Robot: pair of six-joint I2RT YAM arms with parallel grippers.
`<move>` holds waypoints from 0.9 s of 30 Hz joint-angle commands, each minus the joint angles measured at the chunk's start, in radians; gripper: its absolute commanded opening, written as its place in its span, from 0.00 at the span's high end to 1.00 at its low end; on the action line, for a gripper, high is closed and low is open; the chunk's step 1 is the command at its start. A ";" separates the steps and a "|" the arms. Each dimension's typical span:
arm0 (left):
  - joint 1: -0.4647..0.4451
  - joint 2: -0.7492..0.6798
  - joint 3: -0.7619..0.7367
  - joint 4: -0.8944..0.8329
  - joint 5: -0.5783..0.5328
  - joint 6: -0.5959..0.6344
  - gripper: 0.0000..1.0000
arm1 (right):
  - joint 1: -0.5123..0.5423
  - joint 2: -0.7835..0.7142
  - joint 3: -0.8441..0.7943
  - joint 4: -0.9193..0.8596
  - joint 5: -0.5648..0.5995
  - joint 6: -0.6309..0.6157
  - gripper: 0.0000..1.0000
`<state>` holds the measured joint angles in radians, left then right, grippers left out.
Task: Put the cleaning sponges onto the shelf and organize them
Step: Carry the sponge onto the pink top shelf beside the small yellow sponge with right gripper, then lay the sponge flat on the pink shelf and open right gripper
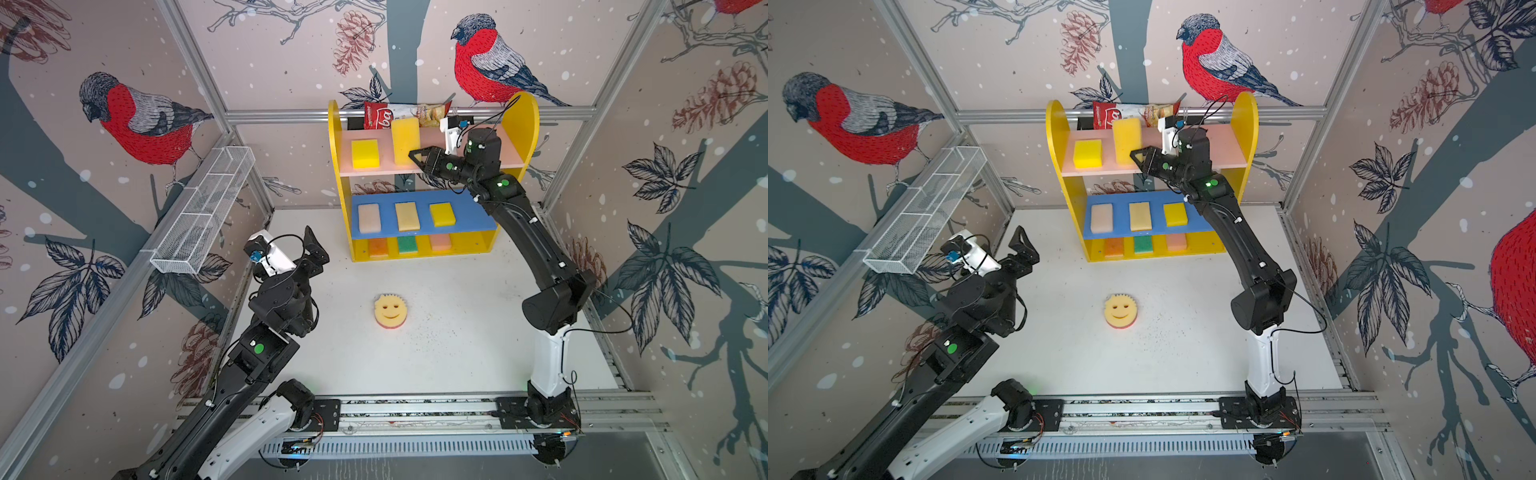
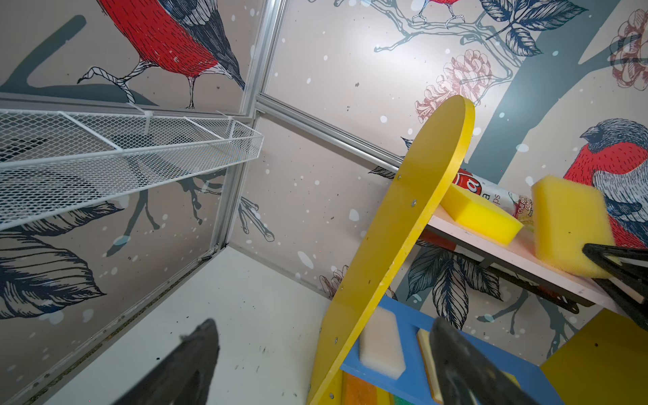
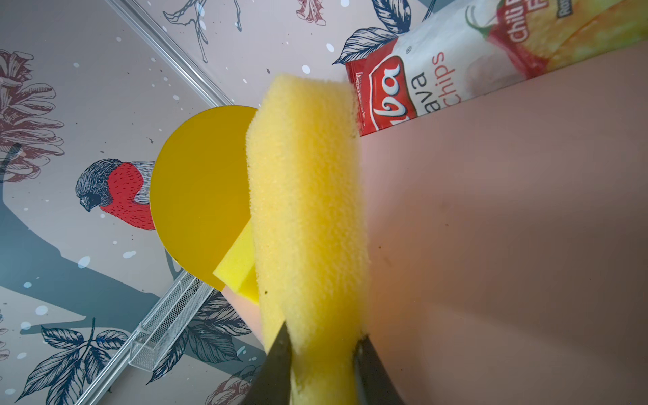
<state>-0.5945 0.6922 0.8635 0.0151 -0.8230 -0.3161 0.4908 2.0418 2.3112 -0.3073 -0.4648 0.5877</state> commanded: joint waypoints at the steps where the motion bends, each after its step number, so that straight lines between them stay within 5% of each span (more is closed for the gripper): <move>1: 0.001 0.004 -0.005 0.016 0.002 -0.014 0.07 | -0.012 0.013 -0.012 -0.076 0.045 -0.005 0.71; 9: 0.001 0.017 0.003 0.016 0.009 -0.018 0.08 | -0.027 0.014 -0.023 -0.078 0.055 0.000 0.68; 18: 0.001 0.022 0.002 0.019 0.014 -0.024 0.08 | -0.031 0.015 -0.024 -0.071 0.063 0.004 0.49; 27: 0.002 0.034 0.005 0.022 0.024 -0.028 0.07 | -0.033 0.015 -0.025 -0.074 0.070 0.009 0.47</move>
<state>-0.5938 0.7265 0.8593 0.0170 -0.8078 -0.3416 0.4694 2.0354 2.2986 -0.2516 -0.5011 0.6086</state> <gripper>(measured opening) 0.925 0.531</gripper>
